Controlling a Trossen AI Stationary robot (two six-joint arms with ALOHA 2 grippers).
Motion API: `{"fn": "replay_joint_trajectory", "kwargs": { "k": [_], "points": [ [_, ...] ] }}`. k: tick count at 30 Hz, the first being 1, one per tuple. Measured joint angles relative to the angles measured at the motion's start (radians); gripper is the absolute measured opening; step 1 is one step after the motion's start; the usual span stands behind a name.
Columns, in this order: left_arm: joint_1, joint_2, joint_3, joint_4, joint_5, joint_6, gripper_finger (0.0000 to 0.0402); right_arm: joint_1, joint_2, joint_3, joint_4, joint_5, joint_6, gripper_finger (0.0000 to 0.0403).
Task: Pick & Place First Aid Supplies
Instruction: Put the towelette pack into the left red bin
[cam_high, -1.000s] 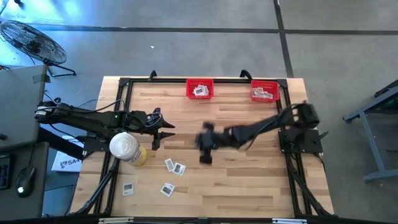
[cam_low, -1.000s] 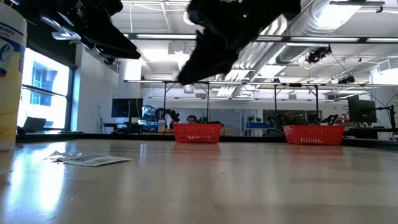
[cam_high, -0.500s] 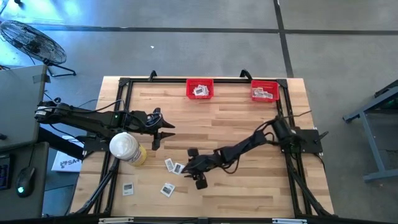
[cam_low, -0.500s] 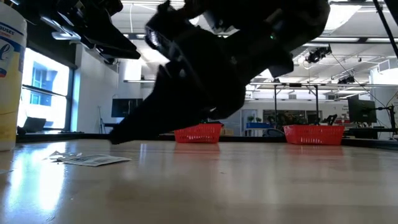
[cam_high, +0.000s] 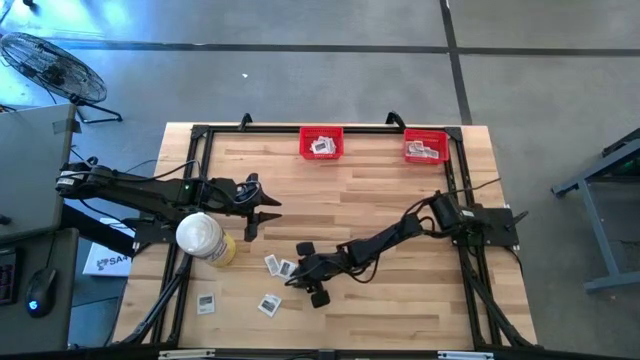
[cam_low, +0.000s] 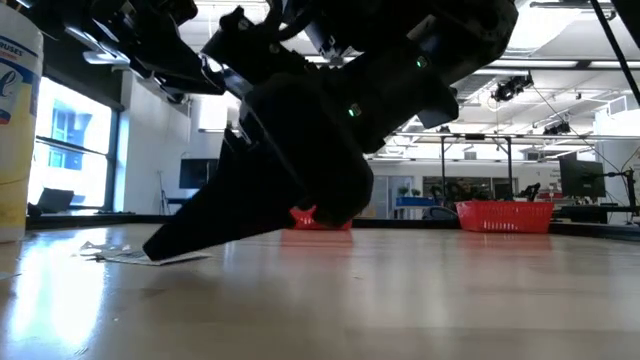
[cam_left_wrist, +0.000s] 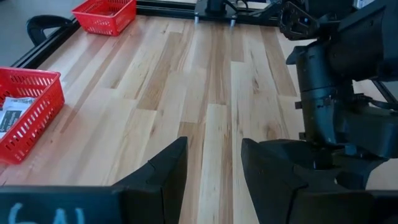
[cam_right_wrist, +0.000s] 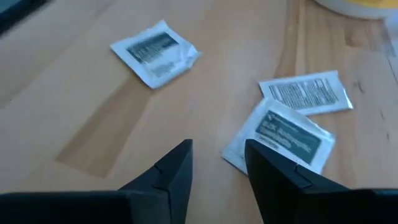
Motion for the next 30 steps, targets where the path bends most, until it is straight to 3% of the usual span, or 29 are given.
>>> {"fn": "replay_joint_trajectory", "kwargs": {
  "k": [7, 15, 20, 26, 30],
  "points": [
    [0.000, 0.000, 0.000, 0.000, 0.000, 0.000, 0.0149, -0.015, 0.021, 0.002, 0.048, -0.002, -0.048, 0.0139],
    [0.000, 0.000, 0.000, 0.000, 0.000, 0.000, 0.0149, -0.050, 0.088, 0.007, 0.048, -0.004, 0.037, 0.0131],
    [0.000, 0.000, 0.000, 0.000, 0.000, 0.000, 0.0149, -0.051, 0.096, 0.008, 0.008, 0.055, 0.052, 0.0094],
    [0.000, 0.000, 0.000, 0.000, 0.000, 0.000, 0.0149, -0.057, 0.097, 0.006, 0.004, 0.056, 0.097, 0.0015],
    [0.000, 0.000, 0.000, 0.000, 0.000, 0.000, 0.0149, -0.057, 0.089, 0.004, -0.004, 0.044, 0.122, 0.0009]
  ]
}}
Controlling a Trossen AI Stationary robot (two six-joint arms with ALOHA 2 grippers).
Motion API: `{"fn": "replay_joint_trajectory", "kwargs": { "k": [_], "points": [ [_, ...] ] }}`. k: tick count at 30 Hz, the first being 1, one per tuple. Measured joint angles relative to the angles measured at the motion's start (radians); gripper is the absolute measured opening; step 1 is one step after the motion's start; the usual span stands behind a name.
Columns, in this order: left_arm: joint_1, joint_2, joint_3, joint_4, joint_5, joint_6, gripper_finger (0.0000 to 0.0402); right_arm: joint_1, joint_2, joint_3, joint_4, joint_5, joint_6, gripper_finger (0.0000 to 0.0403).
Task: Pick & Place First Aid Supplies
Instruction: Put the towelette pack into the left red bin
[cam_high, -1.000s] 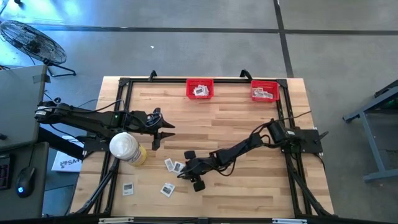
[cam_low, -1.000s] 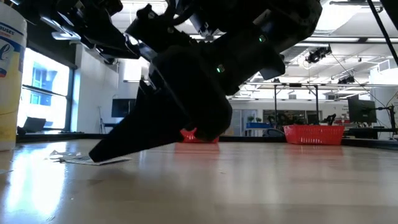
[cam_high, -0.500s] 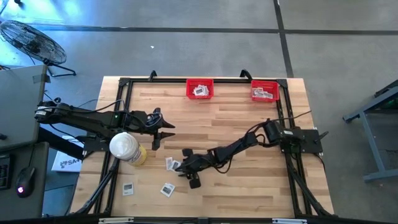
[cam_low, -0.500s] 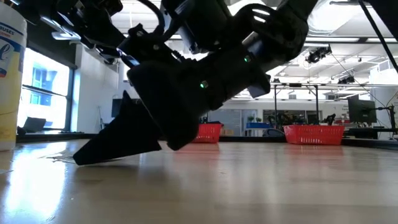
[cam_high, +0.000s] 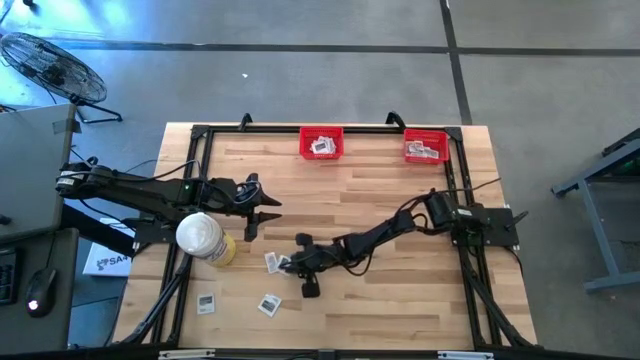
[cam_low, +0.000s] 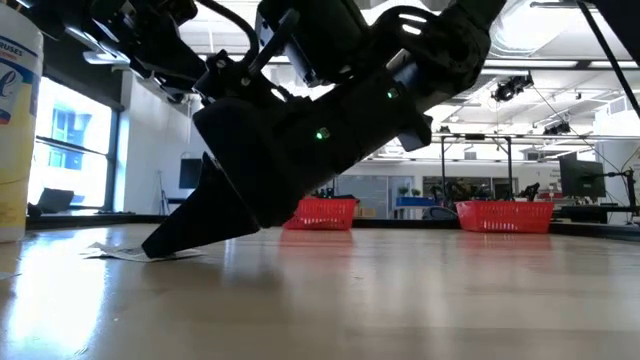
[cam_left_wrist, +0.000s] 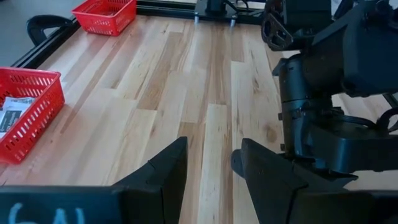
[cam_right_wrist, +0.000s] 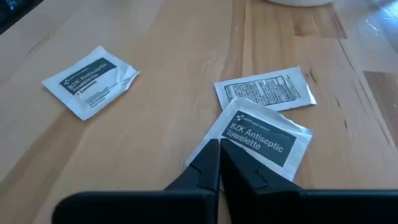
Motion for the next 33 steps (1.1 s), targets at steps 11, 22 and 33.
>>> {"fn": "replay_joint_trajectory", "kwargs": {
  "k": [11, 22, 33],
  "points": [
    [0.000, 0.000, 0.000, 0.000, 0.000, 0.000, 0.0149, 0.010, -0.202, -0.012, -0.353, -0.060, -0.074, 0.0013],
    [0.000, 0.000, 0.000, 0.000, 0.000, 0.000, 0.0149, 0.064, -0.277, -0.008, -0.356, 0.034, -0.054, 0.0061],
    [0.000, 0.000, 0.000, 0.000, 0.000, 0.000, 0.0149, 0.088, -0.142, -0.007, -0.218, 0.211, 0.053, 0.0115]
  ]
}}
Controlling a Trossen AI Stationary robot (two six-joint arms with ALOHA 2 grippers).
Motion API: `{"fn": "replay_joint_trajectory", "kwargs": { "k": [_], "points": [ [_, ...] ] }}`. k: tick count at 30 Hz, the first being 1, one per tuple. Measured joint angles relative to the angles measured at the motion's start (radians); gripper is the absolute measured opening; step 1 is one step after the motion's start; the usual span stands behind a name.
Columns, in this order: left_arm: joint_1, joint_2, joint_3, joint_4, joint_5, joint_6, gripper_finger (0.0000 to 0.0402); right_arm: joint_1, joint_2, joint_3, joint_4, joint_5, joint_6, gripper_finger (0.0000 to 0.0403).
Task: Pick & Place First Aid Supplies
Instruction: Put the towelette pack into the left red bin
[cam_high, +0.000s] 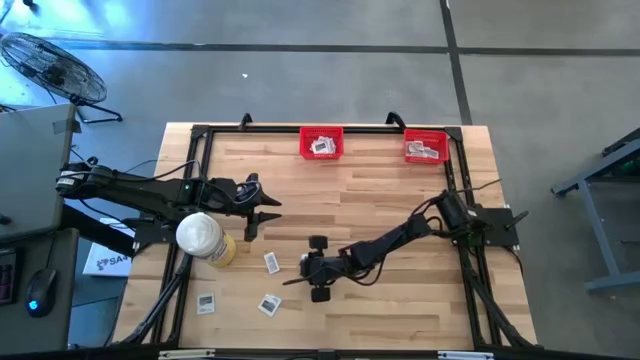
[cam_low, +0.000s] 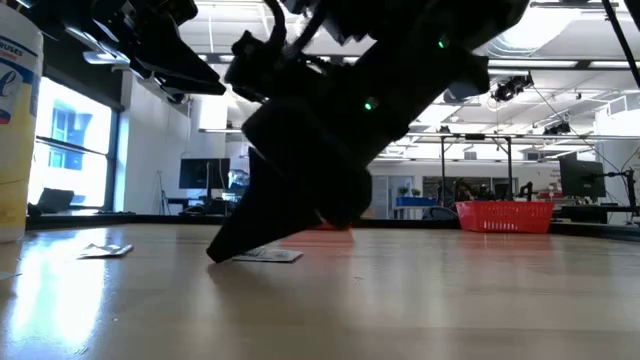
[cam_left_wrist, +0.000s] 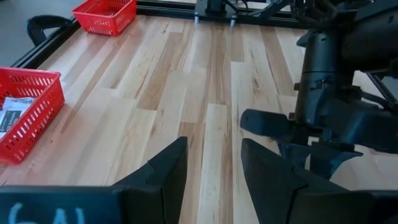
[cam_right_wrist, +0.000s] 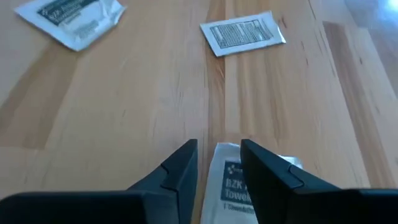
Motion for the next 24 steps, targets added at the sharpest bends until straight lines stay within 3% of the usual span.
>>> {"fn": "replay_joint_trajectory", "kwargs": {
  "k": [9, 18, 24],
  "points": [
    [0.000, 0.000, 0.000, 0.000, 0.000, 0.000, 0.0149, -0.024, 0.006, 0.006, -0.076, -0.002, 0.049, 0.0084],
    [0.000, 0.000, 0.000, 0.000, 0.000, 0.000, 0.0149, -0.041, 0.042, 0.007, -0.091, -0.019, 0.087, 0.0008],
    [0.000, 0.000, 0.000, 0.000, 0.000, 0.000, 0.0149, -0.040, -0.006, 0.002, -0.106, -0.009, 0.107, 0.0003]
  ]
}}
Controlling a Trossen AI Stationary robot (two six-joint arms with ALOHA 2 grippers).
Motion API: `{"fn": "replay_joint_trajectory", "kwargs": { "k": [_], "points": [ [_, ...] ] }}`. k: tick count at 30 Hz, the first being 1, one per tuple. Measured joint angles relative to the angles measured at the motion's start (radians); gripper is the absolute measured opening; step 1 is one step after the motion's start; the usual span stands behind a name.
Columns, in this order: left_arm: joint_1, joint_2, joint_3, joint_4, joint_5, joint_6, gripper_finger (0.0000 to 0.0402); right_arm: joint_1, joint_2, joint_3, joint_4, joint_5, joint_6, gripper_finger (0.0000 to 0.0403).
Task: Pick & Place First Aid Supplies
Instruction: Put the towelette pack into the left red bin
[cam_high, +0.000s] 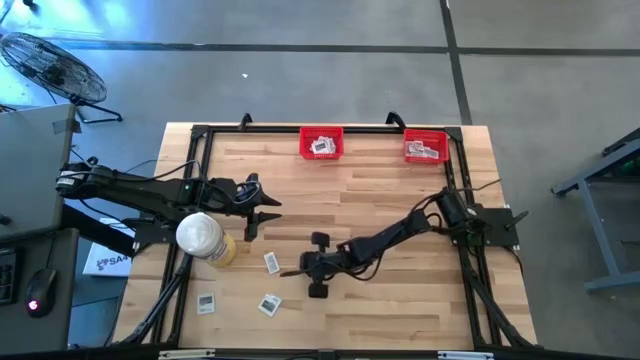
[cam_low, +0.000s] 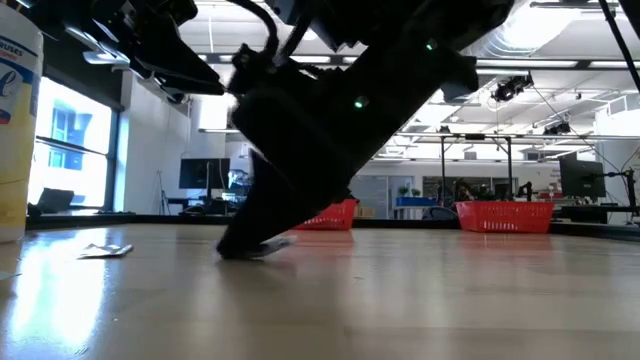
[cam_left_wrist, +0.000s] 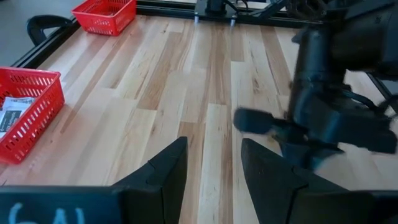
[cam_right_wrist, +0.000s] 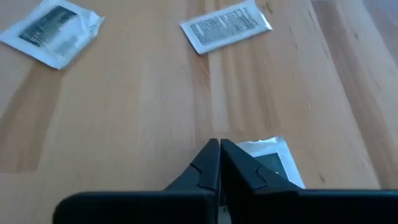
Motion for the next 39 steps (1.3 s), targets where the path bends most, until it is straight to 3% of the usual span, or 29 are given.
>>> {"fn": "replay_joint_trajectory", "kwargs": {
  "k": [11, 15, 20, 27, 33, 39],
  "points": [
    [0.000, 0.000, 0.000, 0.000, 0.000, 0.000, 0.0149, -0.104, -0.282, -0.005, -0.341, 0.017, -0.057, 0.0001],
    [0.000, 0.000, 0.000, 0.000, 0.000, 0.000, 0.0149, -0.224, -0.370, -0.002, -0.397, 0.072, -0.174, 0.0001],
    [0.000, 0.000, 0.000, 0.000, 0.000, 0.000, 0.0149, -0.429, -0.391, -0.004, -0.391, 0.033, -0.346, 0.0001],
    [0.000, 0.000, 0.000, 0.001, 0.000, 0.000, 0.0149, -0.704, -0.320, -0.002, -0.162, -0.221, -0.527, 0.0001],
    [0.000, 0.000, 0.000, 0.001, 0.000, 0.000, 0.0149, -0.852, -0.204, 0.000, 0.025, -0.486, -0.490, 0.0001],
    [0.000, 0.000, 0.000, 0.001, 0.000, -0.001, 0.0149, -0.905, -0.146, -0.002, 0.044, -0.568, -0.466, 0.0007]
  ]
}}
